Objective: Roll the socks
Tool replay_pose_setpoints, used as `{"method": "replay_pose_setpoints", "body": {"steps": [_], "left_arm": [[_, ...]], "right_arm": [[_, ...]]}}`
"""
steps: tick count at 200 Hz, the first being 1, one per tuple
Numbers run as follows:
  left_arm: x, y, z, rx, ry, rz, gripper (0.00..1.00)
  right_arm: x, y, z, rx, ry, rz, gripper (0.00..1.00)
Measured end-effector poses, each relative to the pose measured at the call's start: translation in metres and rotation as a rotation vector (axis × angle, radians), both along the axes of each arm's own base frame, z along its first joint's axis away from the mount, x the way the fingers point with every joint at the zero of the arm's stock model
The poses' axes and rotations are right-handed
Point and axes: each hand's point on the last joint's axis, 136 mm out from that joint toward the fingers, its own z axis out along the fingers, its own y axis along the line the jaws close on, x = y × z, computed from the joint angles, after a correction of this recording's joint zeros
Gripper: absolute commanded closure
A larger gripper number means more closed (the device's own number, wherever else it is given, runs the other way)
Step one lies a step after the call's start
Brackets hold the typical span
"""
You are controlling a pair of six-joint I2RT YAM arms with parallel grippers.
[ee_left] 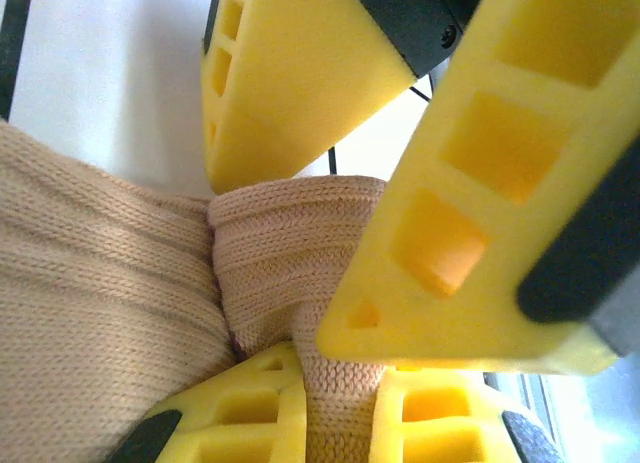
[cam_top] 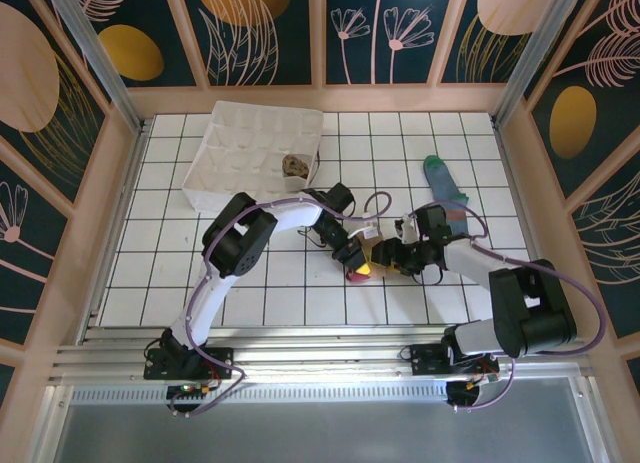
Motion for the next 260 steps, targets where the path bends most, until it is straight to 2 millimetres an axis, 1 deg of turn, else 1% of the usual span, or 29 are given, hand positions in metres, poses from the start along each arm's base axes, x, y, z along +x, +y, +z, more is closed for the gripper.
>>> {"method": "replay_pose_setpoints", "body": {"steps": [29,64,107,114,122,131,159,184,196,216,244,260], "left_arm": [[0.001,0.000,0.000,0.010,0.011,0.008,1.00],[0.001,0.000,0.000,0.024,0.025,0.020,1.00],[0.003,-0.001,-0.002,0.054,0.064,0.049,1.00],[0.003,-0.001,-0.002,0.060,0.069,0.053,1.00],[0.003,-0.001,-0.002,0.066,0.074,0.060,0.99],[0.004,0.000,-0.003,0.075,0.079,0.066,0.97],[0.005,0.001,-0.004,0.096,0.083,0.085,0.89],[0.006,0.003,-0.003,0.094,0.048,0.100,0.81],[0.007,0.005,-0.002,0.090,0.017,0.108,0.78],[0.010,0.009,-0.001,0.084,-0.049,0.124,0.75],[0.014,0.013,0.000,0.067,-0.145,0.135,0.68],[0.017,0.016,0.002,0.056,-0.211,0.140,0.66]], "right_arm": [[0.000,0.002,0.004,0.011,-0.013,0.007,0.48],[-0.003,0.002,-0.004,0.006,0.018,0.015,0.52],[-0.001,0.003,-0.007,-0.004,0.011,0.032,0.53],[0.000,0.004,-0.008,-0.008,0.011,0.038,0.57],[0.000,0.006,-0.009,-0.012,0.010,0.044,0.64],[0.002,0.007,-0.009,-0.017,0.012,0.048,0.72],[0.009,0.010,-0.013,-0.033,0.015,0.059,0.87],[0.014,0.012,-0.017,-0.042,0.035,0.061,0.97],[0.016,0.013,-0.018,-0.044,0.043,0.063,0.99],[0.019,0.017,-0.020,-0.045,0.053,0.070,1.00],[0.024,0.020,-0.022,-0.039,0.074,0.077,1.00],[0.025,0.022,-0.023,-0.033,0.080,0.081,1.00]]}}
